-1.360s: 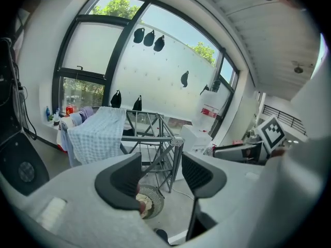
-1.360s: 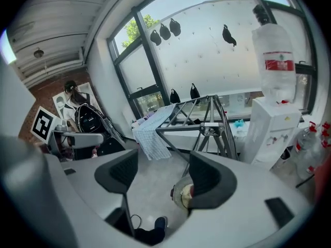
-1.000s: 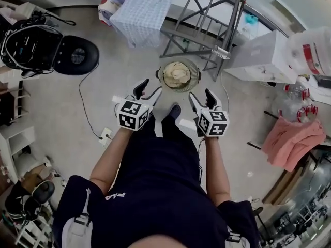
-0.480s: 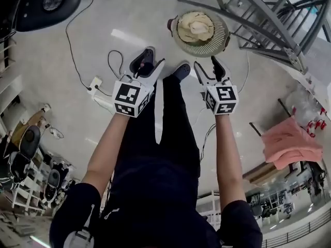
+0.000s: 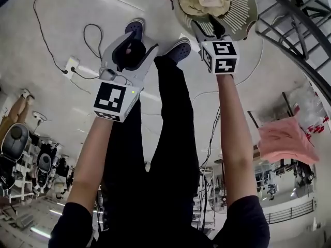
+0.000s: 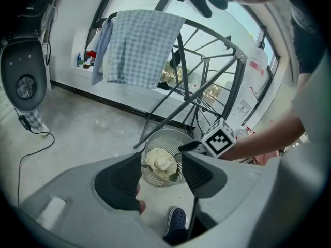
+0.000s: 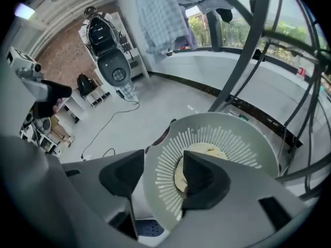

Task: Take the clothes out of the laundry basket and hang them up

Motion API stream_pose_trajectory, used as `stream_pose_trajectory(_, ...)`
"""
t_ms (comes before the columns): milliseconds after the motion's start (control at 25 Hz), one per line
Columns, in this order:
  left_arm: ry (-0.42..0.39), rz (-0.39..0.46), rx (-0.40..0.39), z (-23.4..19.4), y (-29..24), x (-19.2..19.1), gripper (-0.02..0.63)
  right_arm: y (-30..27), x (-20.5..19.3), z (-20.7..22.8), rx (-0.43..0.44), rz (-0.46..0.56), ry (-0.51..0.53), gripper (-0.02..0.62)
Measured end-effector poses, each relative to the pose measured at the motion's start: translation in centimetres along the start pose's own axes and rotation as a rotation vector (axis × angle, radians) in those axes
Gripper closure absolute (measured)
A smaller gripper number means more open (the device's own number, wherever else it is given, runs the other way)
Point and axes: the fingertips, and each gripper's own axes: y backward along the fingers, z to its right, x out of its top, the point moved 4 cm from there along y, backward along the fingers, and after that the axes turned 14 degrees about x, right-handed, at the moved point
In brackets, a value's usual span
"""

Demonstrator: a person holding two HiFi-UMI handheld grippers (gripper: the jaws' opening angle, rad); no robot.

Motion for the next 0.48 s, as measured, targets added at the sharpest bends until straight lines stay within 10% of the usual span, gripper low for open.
stream_pose_trajectory(480, -0.002, 0.031, -0.023, -3.4, -8.2, -5.1, 0.367, -17.9, -3.8, 9.0, 0.027, -0.137, 0.106, 0.382)
